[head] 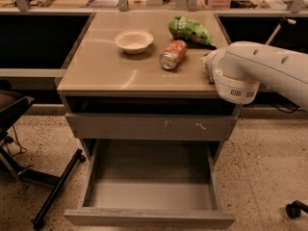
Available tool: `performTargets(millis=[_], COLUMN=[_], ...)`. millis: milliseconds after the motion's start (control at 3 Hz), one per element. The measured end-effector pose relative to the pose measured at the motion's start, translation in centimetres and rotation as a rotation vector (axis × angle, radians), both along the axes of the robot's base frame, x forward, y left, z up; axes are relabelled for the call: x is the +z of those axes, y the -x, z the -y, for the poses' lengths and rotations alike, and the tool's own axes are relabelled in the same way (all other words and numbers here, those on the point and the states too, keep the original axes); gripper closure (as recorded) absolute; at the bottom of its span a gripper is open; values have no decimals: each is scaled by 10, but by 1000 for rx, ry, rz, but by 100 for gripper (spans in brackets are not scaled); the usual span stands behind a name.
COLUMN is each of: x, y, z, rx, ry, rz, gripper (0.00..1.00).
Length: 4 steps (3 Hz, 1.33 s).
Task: Pick rxbar chocolate from middle drawer and place on counter
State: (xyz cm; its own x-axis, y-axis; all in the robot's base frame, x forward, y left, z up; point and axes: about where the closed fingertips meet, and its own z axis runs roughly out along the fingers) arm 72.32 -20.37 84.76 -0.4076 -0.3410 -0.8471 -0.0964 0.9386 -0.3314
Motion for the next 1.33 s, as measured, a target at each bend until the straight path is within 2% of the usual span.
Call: performTargets(millis=[1000, 1333], x=[0, 0], y=[0, 0], z=[0, 0], rx=[0, 0], ry=[0, 0], rz=[0, 0], gripper=[11, 0])
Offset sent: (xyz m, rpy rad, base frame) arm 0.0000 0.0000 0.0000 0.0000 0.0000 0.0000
